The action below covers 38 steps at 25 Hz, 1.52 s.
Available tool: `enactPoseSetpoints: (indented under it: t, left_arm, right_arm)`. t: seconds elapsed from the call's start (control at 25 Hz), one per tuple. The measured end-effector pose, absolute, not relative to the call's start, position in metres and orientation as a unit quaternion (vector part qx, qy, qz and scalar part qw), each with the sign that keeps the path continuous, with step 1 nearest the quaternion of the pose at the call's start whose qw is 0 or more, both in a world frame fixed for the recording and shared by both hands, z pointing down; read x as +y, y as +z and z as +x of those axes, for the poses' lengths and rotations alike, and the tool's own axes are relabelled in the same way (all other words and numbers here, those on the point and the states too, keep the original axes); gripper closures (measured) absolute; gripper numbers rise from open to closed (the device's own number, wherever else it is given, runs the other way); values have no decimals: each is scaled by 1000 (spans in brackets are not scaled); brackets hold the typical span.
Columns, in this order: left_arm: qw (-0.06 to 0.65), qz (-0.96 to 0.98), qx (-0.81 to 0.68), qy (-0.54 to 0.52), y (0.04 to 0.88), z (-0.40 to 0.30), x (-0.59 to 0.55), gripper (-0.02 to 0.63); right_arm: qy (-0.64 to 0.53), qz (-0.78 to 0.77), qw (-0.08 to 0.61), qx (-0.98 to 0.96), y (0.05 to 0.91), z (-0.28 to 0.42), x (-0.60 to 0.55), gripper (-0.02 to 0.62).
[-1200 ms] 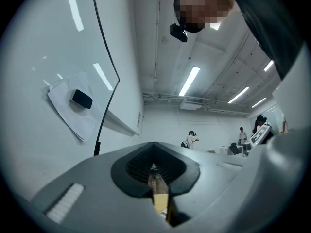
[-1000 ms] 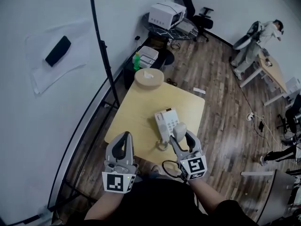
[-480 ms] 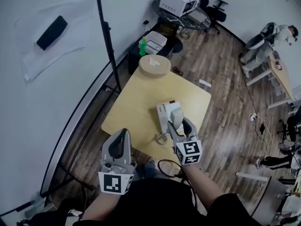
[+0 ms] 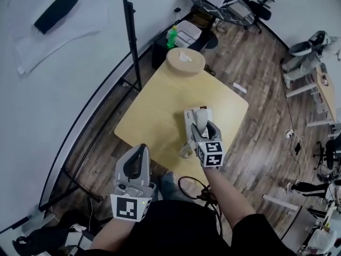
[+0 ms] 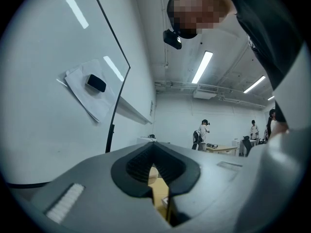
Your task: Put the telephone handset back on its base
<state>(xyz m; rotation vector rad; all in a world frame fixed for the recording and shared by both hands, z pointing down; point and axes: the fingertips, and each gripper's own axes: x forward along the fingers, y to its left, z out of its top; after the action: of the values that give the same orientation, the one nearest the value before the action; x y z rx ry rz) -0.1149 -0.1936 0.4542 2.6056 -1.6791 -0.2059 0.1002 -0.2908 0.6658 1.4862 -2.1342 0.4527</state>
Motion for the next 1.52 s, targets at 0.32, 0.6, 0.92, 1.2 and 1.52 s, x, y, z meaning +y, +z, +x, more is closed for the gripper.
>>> enactPoseSetpoints:
  t: [0.32, 0.6, 0.92, 1.2, 1.52]
  left_arm:
    - [38, 837, -544, -46, 475, -119, -190, 606]
    - [45, 835, -546, -45, 481, -118, -187, 606]
    - [56, 831, -552, -39, 490, -123, -183, 606]
    - [62, 828, -557, -33, 497, -129, -181, 606]
    - [65, 822, -564, -33, 499, -132, -179, 606]
  right_arm:
    - [204, 537, 292, -764, 716, 102, -301, 360]
    - [245, 536, 322, -741, 746, 103, -298, 361]
    - [292, 534, 346, -714, 777, 105, -299, 361]
    - [298, 535, 370, -698, 789, 101, -306, 360]
    - [308, 539, 387, -682, 801, 104, -310, 360]
